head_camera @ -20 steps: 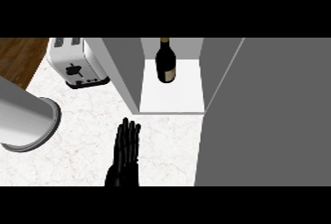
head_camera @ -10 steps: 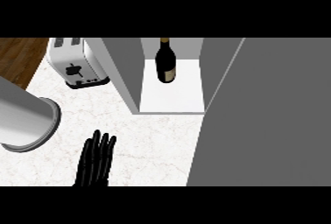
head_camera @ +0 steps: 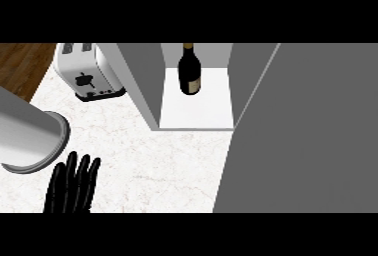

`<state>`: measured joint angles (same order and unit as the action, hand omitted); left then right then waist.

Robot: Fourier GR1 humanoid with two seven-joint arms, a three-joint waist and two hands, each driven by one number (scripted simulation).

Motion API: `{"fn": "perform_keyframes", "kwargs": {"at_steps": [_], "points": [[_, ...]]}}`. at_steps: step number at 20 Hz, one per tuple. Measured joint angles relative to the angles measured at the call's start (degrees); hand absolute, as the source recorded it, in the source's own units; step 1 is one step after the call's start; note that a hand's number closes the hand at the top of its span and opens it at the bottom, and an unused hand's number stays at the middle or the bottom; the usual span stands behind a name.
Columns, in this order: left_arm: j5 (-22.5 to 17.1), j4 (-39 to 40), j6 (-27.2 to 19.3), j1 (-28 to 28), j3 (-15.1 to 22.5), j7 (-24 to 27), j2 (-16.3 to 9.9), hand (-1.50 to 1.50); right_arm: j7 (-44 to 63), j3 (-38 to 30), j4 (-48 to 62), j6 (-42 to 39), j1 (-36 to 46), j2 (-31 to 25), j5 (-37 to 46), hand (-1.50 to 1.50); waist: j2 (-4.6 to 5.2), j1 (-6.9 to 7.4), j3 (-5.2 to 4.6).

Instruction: Pick up the wine, place it into the cabinet and close the cabinet

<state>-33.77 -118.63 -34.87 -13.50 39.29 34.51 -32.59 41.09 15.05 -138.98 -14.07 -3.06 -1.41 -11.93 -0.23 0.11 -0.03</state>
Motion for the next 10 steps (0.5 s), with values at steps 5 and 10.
{"fn": "perform_keyframes", "kwargs": {"at_steps": [5, 10], "points": [[-2.7, -2.8, 3.0, -4.3, -5.0, 1.6, -2.9, -1.5, 1.5, 7.6, 0.1, -0.8, -1.8, 0.8, -0.2, 1.5, -0.09, 0.24, 0.0], [-7.5, -4.7, 7.6, -8.0, -12.6, 1.6, -6.6, -1.5, 1.9, 17.1, -0.2, -0.9, -2.0, 1.5, 0.4, 1.5, -0.22, 0.18, -0.04]]}}
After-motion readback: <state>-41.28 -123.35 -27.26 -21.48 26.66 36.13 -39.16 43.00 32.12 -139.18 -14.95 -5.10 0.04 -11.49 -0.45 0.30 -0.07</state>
